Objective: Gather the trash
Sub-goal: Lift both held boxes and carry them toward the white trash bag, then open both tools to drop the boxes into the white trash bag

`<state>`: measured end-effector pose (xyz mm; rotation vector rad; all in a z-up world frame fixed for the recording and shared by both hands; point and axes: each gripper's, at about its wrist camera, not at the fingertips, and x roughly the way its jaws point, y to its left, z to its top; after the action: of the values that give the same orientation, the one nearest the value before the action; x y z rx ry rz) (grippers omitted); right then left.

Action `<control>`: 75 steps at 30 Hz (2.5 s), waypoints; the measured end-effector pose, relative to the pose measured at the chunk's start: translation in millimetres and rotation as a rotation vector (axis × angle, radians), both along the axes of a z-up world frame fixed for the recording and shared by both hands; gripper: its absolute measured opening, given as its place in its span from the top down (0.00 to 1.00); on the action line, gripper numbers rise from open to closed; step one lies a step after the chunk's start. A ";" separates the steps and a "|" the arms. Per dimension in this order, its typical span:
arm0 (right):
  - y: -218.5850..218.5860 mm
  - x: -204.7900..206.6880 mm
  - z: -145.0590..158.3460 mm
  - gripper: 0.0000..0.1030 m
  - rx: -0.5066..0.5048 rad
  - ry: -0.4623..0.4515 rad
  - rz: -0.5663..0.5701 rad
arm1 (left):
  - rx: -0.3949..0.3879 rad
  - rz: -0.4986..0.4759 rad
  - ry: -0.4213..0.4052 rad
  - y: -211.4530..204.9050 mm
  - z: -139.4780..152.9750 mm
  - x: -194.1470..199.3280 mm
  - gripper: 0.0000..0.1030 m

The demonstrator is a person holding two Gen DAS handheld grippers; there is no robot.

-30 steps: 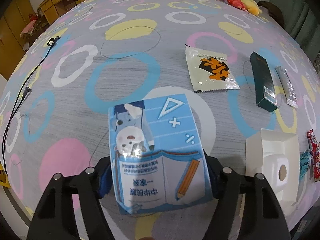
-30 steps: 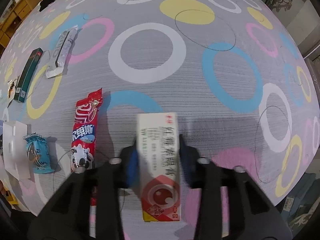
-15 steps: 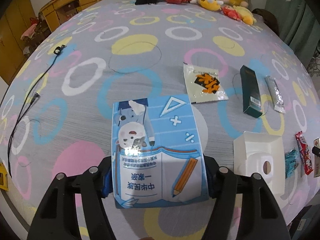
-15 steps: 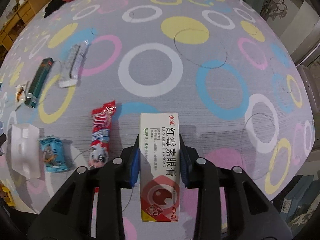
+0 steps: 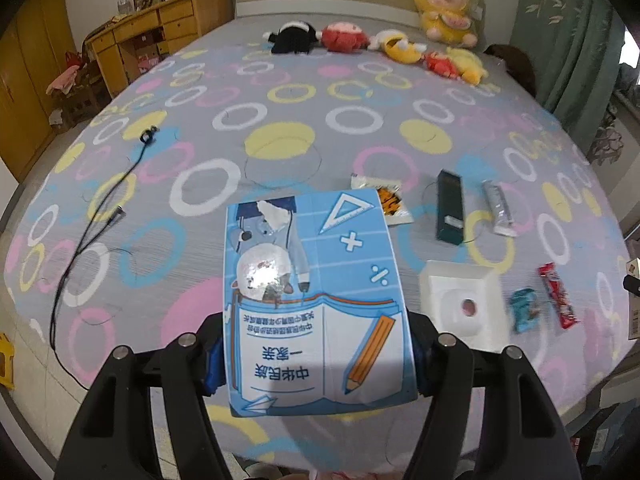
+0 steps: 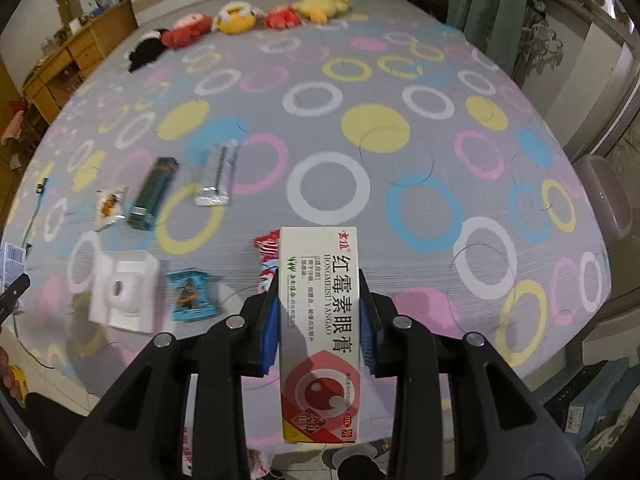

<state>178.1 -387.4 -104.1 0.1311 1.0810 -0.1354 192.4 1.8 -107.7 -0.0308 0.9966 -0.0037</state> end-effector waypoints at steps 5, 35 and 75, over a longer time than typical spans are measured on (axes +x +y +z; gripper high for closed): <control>9.3 -27.2 37.7 0.69 -0.004 -0.063 0.029 | -0.001 -0.031 -0.043 -4.1 28.5 -24.2 0.37; 127.7 -224.8 92.9 0.69 -0.041 -0.351 0.197 | -0.020 -0.221 -0.160 -17.0 45.4 -207.1 0.37; 212.4 -169.8 -241.4 0.68 0.180 0.234 0.287 | 0.058 -0.298 0.413 -61.3 -267.9 -195.0 0.36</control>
<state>8.3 -175.0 -345.5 0.1221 1.3333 0.2100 -2.6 -59.5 -375.7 0.1769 1.4060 -0.2492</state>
